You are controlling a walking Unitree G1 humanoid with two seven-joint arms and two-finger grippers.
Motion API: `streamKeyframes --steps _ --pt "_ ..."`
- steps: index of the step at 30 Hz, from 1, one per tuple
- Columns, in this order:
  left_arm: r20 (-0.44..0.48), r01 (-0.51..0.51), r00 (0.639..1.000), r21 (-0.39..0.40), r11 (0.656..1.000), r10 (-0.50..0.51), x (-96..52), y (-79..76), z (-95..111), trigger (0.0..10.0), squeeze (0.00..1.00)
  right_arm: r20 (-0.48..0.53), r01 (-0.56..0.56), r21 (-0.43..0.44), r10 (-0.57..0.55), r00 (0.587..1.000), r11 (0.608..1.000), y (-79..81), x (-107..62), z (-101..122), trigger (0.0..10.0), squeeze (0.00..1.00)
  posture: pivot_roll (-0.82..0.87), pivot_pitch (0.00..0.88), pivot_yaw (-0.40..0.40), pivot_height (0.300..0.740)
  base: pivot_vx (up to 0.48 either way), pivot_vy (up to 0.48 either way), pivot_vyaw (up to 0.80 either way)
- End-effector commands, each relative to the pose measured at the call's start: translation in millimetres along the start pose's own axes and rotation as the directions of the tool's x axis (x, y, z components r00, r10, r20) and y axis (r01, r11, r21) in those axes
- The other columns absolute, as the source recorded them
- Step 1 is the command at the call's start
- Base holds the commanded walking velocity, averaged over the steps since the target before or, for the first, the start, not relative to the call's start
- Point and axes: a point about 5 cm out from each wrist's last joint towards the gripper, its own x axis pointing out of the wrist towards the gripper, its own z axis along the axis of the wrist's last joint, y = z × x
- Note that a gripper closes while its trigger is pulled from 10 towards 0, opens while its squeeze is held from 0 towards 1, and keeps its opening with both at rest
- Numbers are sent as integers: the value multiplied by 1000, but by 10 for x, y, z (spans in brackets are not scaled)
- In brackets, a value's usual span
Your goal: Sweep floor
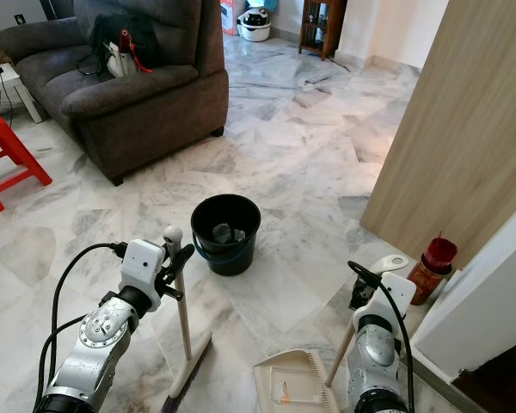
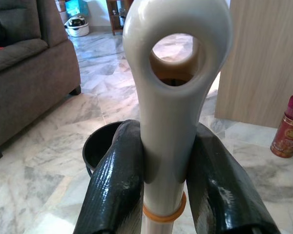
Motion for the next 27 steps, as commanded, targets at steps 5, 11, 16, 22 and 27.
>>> streamKeyframes --steps 5,11,16,22,27 --pt "30 7 1000 14 1000 -8 13 13 66 10000 0 25 8 17 -8 1000 1000 -5 31 64 10000 1000 97 0 -2 740 0 0 0" --pt "31 10 999 17 1000 -11 16 10 68 10000 0 32 -3 21 2 999 1000 -10 40 82 10000 1000 99 0 -2 740 0 0 0" --pt "31 12 999 18 1000 -12 13 6 66 10000 0 48 -7 26 6 999 1000 -27 60 127 10000 1000 99 0 -3 740 0 0 0" --pt "33 15 999 19 1000 -15 10 1 67 10000 0 52 -2 14 1 999 1000 -54 76 150 10000 1000 101 0 -3 740 0 0 0" --pt "33 18 999 21 1000 -18 11 2 70 10000 0 38 -88 1 88 995 996 -46 102 167 10000 0 101 0 -1 740 0 0 0"
